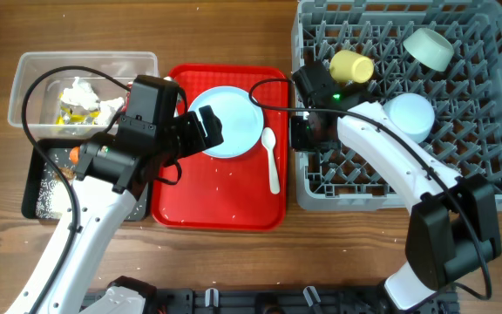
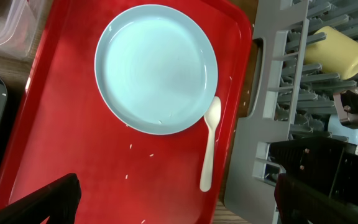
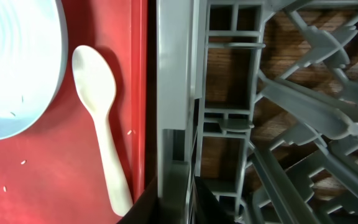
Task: Sort waste into correct bins and load items into the dishwasher rack
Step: 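Move the right gripper back to the white spoon on the red tray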
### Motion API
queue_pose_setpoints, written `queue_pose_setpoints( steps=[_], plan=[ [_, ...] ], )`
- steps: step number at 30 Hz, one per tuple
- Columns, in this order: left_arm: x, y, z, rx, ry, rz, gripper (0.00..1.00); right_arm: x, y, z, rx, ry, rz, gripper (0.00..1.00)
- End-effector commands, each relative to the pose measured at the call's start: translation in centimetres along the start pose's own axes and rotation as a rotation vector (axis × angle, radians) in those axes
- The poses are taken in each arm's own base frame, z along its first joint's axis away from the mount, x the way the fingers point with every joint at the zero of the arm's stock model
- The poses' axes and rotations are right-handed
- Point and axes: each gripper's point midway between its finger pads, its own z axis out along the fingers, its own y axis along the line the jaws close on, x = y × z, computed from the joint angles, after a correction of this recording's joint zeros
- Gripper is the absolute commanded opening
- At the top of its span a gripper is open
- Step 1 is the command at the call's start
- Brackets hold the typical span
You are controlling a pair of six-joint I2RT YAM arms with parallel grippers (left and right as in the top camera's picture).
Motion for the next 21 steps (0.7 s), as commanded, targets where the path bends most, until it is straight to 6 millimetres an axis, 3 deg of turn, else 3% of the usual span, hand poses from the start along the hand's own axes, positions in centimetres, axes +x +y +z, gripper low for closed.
queue_pose_setpoints(
  steps=[1, 5, 8, 11, 15, 21],
  plan=[
    [-0.5, 0.0, -0.2, -0.004, -0.016, 0.009, 1.0, -1.7, -0.7, -1.2, 0.044, -0.054, -0.03, 0.26],
    [-0.5, 0.0, -0.2, -0.004, -0.016, 0.009, 1.0, -3.7, 0.3, -5.1, 0.015, -0.126, -0.056, 0.47],
    [-0.5, 0.0, -0.2, -0.004, -0.016, 0.009, 1.0, -5.2, 1.2, -8.0, -0.015, -0.186, -0.058, 0.49],
    [-0.5, 0.0, -0.2, -0.004, -0.016, 0.009, 1.0, -5.6, 4.1, -10.9, -0.168, -0.207, -0.098, 0.48],
    [-0.5, 0.0, -0.2, -0.004, -0.016, 0.009, 1.0, -3.9, 6.7, -10.9, -0.279, -0.148, -0.139, 0.45],
    [-0.5, 0.0, -0.2, -0.004, -0.016, 0.009, 1.0, -2.5, 7.5, -8.6, -0.19, -0.134, -0.182, 0.45]
  ],
)
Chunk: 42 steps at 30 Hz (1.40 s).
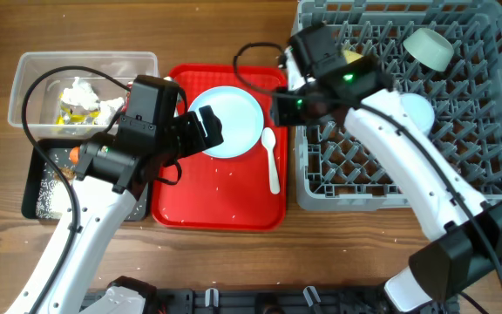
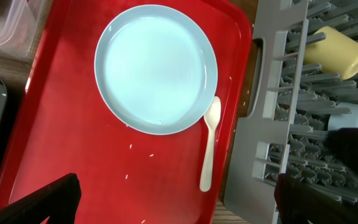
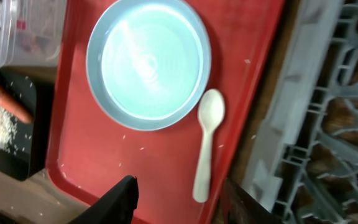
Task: Sort waste into correct bins and load items into the dishwasher rack
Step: 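Move the right gripper back to the white spoon on the red tray, then grasp the white spoon with the right gripper and lift it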
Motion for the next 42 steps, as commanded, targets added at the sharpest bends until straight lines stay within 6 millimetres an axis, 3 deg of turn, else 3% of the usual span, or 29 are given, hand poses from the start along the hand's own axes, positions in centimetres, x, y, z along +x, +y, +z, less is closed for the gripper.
queue_pose_setpoints(
  steps=[1, 5, 11, 13, 16, 18, 19, 21, 25, 27, 31, 36, 42],
  plan=[
    [-0.5, 0.0, -0.2, -0.004, -0.016, 0.009, 1.0, 1.2, 0.1, 1.3, 0.042, 0.018, -0.019, 0.45],
    [-0.5, 0.0, -0.2, -0.004, -0.016, 0.009, 1.0, 2.0, 0.0, 3.0, 0.042, 0.034, -0.015, 0.46],
    [-0.1, -0.5, -0.2, 0.028, 0.007, -0.002, 1.0, 2.0, 0.2, 3.2, 0.035, 0.028, -0.019, 0.45],
    [-0.3, 0.2, -0.2, -0.01, -0.006, 0.048, 1.0, 2.2, 0.4, 3.3, 0.034, 0.034, -0.034, 0.45],
    [-0.7, 3.1, -0.7, -0.113, -0.02, -0.004, 1.0, 2.4, 1.1, 3.4, 0.029, 0.035, -0.052, 0.45],
    [-1.3, 6.2, -1.4, -0.216, -0.044, -0.086, 1.0, 2.3, 1.6, 3.9, 0.023, 0.027, -0.068, 0.44],
    [-1.9, 9.2, -2.1, -0.308, -0.064, -0.16, 1.0, 2.6, 1.8, 4.8, 0.03, 0.04, -0.078, 0.43],
    [-2.2, 11.9, -2.9, -0.364, -0.065, -0.238, 1.0, 3.2, 1.6, 5.8, 0.056, 0.058, -0.086, 0.43],
    [-3.0, 16.3, -4.4, -0.436, -0.091, -0.383, 1.0, 4.2, 0.5, 8.5, 0.11, 0.097, -0.1, 0.43],
    [-3.1, 17.4, -4.8, -0.453, -0.101, -0.42, 1.0, 4.7, 0.1, 9.6, 0.126, 0.126, -0.122, 0.43],
    [-3.2, 18.0, -5.1, -0.461, -0.107, -0.44, 1.0, 5.5, -1.6, 12.2, 0.209, 0.172, -0.126, 0.42],
    [-3.2, 18.0, -5.1, -0.461, -0.107, -0.44, 1.0, 8.4, -2.8, 15.6, 0.257, 0.297, -0.135, 0.4],
    [-3.2, 18.0, -5.1, -0.461, -0.107, -0.44, 1.0, 8.6, -3.0, 15.8, 0.263, 0.306, -0.136, 0.35]
  ],
)
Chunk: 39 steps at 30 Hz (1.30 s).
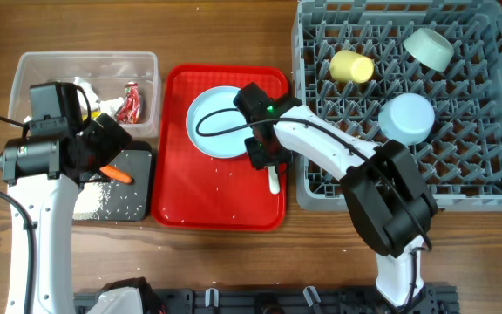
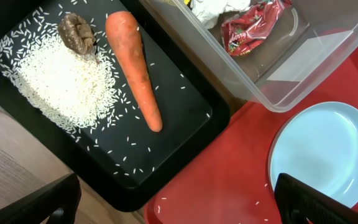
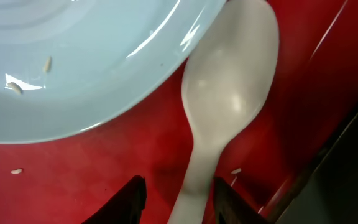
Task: Sort waste into correct bins and load items into the dishwasher rack
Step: 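Grasp the white spoon with the right gripper and lift it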
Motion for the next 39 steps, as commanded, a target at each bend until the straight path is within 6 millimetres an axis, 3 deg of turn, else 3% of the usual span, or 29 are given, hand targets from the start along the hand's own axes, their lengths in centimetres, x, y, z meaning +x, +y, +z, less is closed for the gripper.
queue_pose_setpoints(
  steps=[1, 9, 14, 27, 32, 39],
  plan=[
    [-0.5, 0.2, -0.5, -0.001, -0.027, -0.014, 1.0, 0.3, -0.3, 0.5, 0.029, 0.01, -0.011, 0.34],
    [-0.5, 0.2, -0.5, 0.0, -0.027, -0.014, 1.0, 0.3, -0.6, 0.7, 0.046, 0.012, -0.005, 0.33],
    [-0.5, 0.2, -0.5, -0.001, -0.027, -0.014, 1.0, 1.0, -1.2, 2.3, 0.068, 0.025, -0.002, 0.32],
    [-0.5, 0.2, -0.5, -0.001, -0.027, -0.014, 1.0, 0.6, -1.0, 2.2, 0.061, 0.016, -0.007, 0.11],
    [-0.5, 0.2, -0.5, -0.001, -0.027, -0.014, 1.0, -1.2, -0.2, -0.1, 0.037, -0.023, -0.007, 0.04],
    [-0.5, 0.2, -0.5, -0.001, -0.027, -0.014, 1.0, -4.5, 1.1, -6.4, -0.011, -0.158, -0.014, 0.04]
  ],
)
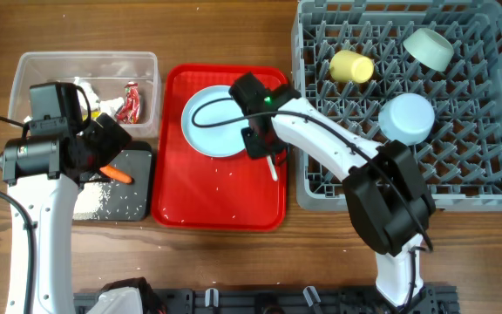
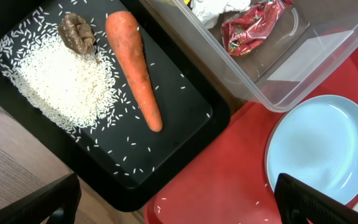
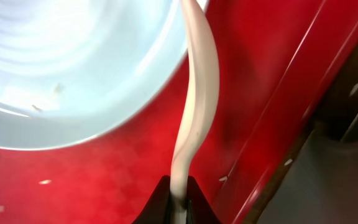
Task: Sort waste into correct bins and load items into the dishwasher rack
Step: 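Grasp the white spoon with the right gripper and lift it, then lower the spoon into the rack slots and open the right gripper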
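Observation:
My right gripper [image 3: 178, 198] is shut on the handle of a white spoon [image 3: 194, 106], low over the red tray [image 1: 216, 201]. The spoon stands on edge beside a light blue plate [image 1: 209, 122], its tip showing in the overhead view below the gripper [image 1: 261, 144]. The plate [image 3: 67, 56] is bare except for a few rice grains. My left gripper [image 2: 179, 208] is open with nothing between its fingers, above the corner where the black tray [image 2: 185, 118] meets the red tray [image 2: 229, 186].
The grey dishwasher rack [image 1: 408, 187] at right holds a yellow cup [image 1: 351, 65], a pale green bowl [image 1: 428, 48] and a white bowl [image 1: 406, 118]. A clear bin [image 1: 85, 63] holds paper and a red wrapper [image 2: 253, 25]. The black tray carries rice, a carrot [image 2: 134, 78] and a brown lump [image 2: 76, 31].
My right gripper, then open around the spoon's handle on the tray, has shut on it, and the spoon now stands on edge. The plate sits slightly further left. The left arm is unchanged.
First my right gripper was at the rack's left edge and my left gripper hung over the plate and spoon. Then the right gripper was above the tray. Later the left arm was back over the black tray and the right gripper straddled the spoon, which it now grips.

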### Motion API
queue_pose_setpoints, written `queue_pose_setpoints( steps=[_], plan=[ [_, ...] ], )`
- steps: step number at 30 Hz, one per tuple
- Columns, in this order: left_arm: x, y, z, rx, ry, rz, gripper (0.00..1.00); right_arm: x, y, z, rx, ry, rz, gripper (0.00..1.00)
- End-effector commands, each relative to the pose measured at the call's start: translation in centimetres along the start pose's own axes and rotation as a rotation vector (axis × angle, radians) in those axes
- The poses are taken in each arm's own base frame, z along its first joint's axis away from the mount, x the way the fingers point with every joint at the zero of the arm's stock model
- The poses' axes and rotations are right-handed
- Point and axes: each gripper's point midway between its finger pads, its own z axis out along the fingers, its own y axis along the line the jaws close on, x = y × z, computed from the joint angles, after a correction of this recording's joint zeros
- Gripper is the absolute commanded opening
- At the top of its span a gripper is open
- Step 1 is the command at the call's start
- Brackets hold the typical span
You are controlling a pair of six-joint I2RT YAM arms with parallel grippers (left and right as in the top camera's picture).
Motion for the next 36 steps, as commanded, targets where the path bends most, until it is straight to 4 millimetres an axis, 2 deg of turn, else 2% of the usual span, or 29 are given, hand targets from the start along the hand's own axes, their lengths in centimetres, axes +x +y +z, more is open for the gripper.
queue_pose_setpoints(
  steps=[1, 3, 5, 8, 11, 14, 18, 26, 36],
  plan=[
    [-0.5, 0.2, -0.5, 0.0, -0.027, -0.014, 1.0, -2.8, 1.0, -5.3, -0.048, -0.131, -0.008, 0.05],
    [-0.5, 0.2, -0.5, 0.0, -0.027, -0.014, 1.0, -3.3, 0.4, -7.9, -0.062, -0.184, 0.007, 0.04],
    [-0.5, 0.2, -0.5, 0.0, -0.027, -0.014, 1.0, -3.5, -1.1, -10.1, -0.067, -0.217, 0.04, 0.04],
    [-0.5, 0.2, -0.5, 0.0, -0.027, -0.014, 1.0, -3.3, -5.3, -13.5, -0.055, -0.262, 0.113, 0.04],
    [-0.5, 0.2, -0.5, 0.0, -0.027, -0.014, 1.0, -2.8, -9.7, -14.9, -0.027, -0.266, 0.213, 0.04],
    [-0.5, 0.2, -0.5, 0.0, -0.027, -0.014, 1.0, -2.1, -13.4, -14.4, 0.001, -0.229, 0.299, 0.04],
    [-0.5, 0.2, -0.5, 0.0, -0.027, -0.014, 1.0, -1.4, -15.5, -13.3, 0.017, -0.202, 0.352, 0.04],
    [-0.5, 0.2, -0.5, 0.0, -0.027, -0.014, 1.0, -0.1, -16.8, -9.5, 0.08, -0.169, 0.362, 0.04],
    [-0.5, 0.2, -0.5, 0.0, -0.027, -0.014, 1.0, 0.5, -17.3, -7.5, 0.114, -0.158, 0.287, 0.04]
  ],
)
